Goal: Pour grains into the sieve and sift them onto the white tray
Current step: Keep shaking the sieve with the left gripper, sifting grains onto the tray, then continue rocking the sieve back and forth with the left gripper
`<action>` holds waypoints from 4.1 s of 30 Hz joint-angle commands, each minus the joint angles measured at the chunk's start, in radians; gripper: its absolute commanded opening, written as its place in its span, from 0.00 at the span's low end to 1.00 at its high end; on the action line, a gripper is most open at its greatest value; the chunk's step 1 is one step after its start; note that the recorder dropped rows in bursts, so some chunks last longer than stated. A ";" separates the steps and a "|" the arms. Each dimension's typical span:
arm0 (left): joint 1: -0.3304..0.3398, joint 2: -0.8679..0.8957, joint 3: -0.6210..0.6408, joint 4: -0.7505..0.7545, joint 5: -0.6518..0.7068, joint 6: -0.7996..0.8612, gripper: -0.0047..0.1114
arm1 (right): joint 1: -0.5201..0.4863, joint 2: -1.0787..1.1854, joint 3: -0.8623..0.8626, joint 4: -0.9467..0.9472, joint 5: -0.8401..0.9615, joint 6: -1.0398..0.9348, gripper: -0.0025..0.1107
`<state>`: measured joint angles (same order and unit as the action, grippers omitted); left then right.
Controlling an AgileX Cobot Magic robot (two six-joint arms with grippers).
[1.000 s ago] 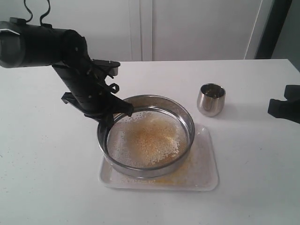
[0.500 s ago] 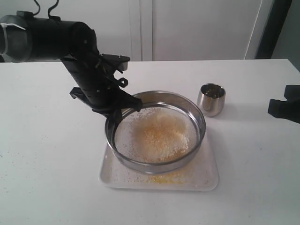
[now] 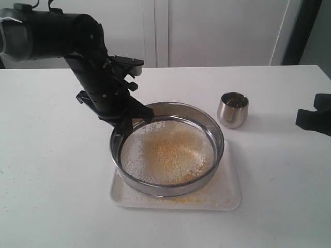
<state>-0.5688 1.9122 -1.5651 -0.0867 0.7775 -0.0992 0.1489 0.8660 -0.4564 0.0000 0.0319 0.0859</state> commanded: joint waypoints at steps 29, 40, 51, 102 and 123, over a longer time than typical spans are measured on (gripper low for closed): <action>0.018 0.047 -0.042 0.087 0.049 -0.197 0.04 | 0.001 -0.006 0.003 0.000 -0.003 -0.004 0.02; -0.026 0.053 -0.042 -0.149 -0.054 -0.031 0.04 | 0.001 -0.006 0.003 0.000 -0.003 -0.004 0.02; -0.040 0.046 -0.042 0.043 0.008 -0.102 0.04 | 0.001 -0.006 0.003 0.000 -0.003 -0.004 0.02; -0.024 0.021 -0.041 0.056 0.004 -0.059 0.04 | 0.001 -0.006 0.003 0.000 -0.003 -0.004 0.02; -0.040 0.039 -0.041 0.071 -0.027 -0.081 0.04 | 0.001 -0.006 0.003 0.000 -0.003 -0.004 0.02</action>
<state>-0.6307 1.9748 -1.6019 -0.0482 0.6994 -0.1472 0.1489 0.8660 -0.4564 0.0000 0.0319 0.0859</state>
